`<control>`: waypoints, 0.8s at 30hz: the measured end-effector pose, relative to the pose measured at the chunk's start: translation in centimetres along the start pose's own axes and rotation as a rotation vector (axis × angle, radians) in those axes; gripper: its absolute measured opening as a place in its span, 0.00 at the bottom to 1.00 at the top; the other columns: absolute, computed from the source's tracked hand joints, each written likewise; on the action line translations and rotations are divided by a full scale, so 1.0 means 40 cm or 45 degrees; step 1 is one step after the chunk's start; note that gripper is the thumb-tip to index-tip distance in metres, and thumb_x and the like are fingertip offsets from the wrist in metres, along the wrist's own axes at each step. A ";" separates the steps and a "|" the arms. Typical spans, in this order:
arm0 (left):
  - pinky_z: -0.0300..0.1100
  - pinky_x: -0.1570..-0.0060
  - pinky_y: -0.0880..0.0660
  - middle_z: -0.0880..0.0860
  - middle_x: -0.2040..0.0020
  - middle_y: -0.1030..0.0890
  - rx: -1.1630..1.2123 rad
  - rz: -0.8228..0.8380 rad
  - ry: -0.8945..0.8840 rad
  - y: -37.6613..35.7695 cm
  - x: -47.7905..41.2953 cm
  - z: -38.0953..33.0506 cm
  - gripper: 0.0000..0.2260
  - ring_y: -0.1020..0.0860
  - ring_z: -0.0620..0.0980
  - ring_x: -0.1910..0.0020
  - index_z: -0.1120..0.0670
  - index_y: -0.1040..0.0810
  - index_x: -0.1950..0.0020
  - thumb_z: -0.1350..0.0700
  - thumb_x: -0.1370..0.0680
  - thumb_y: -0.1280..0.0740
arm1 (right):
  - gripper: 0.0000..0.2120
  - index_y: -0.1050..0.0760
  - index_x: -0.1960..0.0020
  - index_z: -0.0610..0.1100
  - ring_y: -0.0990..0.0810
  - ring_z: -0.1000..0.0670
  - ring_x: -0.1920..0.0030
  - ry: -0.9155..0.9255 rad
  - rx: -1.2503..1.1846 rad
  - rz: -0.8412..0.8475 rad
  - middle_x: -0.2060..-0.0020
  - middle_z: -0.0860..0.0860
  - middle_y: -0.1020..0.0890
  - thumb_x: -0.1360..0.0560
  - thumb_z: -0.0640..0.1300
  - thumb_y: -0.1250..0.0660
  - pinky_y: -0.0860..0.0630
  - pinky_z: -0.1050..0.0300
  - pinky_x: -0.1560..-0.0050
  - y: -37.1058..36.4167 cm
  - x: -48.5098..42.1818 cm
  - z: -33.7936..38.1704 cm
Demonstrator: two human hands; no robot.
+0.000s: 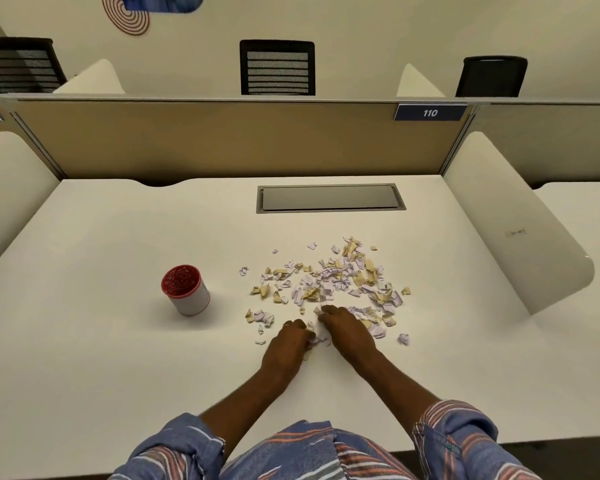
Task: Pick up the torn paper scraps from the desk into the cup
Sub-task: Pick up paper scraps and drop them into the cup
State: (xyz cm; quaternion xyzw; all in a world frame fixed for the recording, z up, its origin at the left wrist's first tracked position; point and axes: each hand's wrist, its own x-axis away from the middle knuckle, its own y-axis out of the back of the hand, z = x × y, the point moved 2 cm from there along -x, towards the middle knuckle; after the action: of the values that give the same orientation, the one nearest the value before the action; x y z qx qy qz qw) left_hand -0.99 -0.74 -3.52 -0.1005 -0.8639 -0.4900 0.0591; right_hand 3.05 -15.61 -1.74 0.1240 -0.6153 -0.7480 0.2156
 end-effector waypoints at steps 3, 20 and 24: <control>0.35 0.52 0.25 0.52 0.45 0.19 0.008 -0.037 -0.078 0.005 -0.003 0.013 0.10 0.23 0.44 0.50 0.54 0.18 0.44 0.53 0.21 0.35 | 0.12 0.21 0.41 0.43 0.21 0.46 0.42 -0.019 -0.079 -0.060 0.44 0.46 0.19 0.23 0.36 0.35 0.24 0.54 0.48 0.009 -0.002 -0.007; 0.35 0.52 0.21 0.48 0.54 0.14 0.794 -0.508 0.104 0.194 0.016 0.029 0.08 0.17 0.41 0.54 0.55 0.15 0.47 0.59 0.25 0.28 | 0.12 0.18 0.47 0.33 0.18 0.46 0.63 -0.796 -1.872 -0.124 0.59 0.38 0.15 0.30 0.33 0.24 0.18 0.55 0.57 0.073 -0.084 0.045; 0.25 0.56 0.25 0.45 0.54 0.15 0.879 -0.641 0.208 0.249 0.040 0.071 0.09 0.19 0.34 0.56 0.52 0.14 0.47 0.56 0.27 0.25 | 0.05 0.18 0.52 0.36 0.19 0.46 0.63 -0.731 -2.145 0.075 0.62 0.42 0.15 0.28 0.31 0.27 0.18 0.61 0.61 0.087 -0.130 0.142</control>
State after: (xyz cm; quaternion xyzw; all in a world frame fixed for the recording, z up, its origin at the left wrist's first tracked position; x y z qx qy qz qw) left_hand -0.23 6.85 3.68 0.1781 -0.9671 -0.1778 0.0360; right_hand 5.66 -8.74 2.43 -0.2838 0.1058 -0.9486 0.0917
